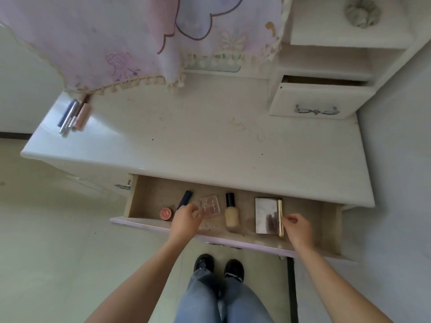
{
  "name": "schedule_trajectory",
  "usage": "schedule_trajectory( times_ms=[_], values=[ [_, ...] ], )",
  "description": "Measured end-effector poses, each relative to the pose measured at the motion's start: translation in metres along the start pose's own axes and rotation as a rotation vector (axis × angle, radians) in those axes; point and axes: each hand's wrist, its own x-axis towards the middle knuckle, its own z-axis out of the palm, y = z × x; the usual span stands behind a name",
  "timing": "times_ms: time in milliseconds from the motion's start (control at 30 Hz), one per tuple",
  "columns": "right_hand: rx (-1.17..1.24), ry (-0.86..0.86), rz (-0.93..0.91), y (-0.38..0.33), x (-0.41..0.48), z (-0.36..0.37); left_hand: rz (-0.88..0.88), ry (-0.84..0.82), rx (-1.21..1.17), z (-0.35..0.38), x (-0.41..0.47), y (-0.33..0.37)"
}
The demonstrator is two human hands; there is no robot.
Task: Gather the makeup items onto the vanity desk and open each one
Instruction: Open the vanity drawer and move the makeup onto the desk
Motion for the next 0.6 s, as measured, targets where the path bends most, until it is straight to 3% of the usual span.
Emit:
schedule_trajectory(
  times_ms=[200, 600],
  values=[
    [-0.067, 0.026, 0.068, 0.01, 0.037, 0.011, -0.123, 0.093, 0.235, 0.007, 0.042, -0.001],
    [-0.209, -0.054, 0.108, 0.027, 0.064, 0.029, -0.16, 0.061, 0.327, 0.016, 0.081, -0.011]
  ],
)
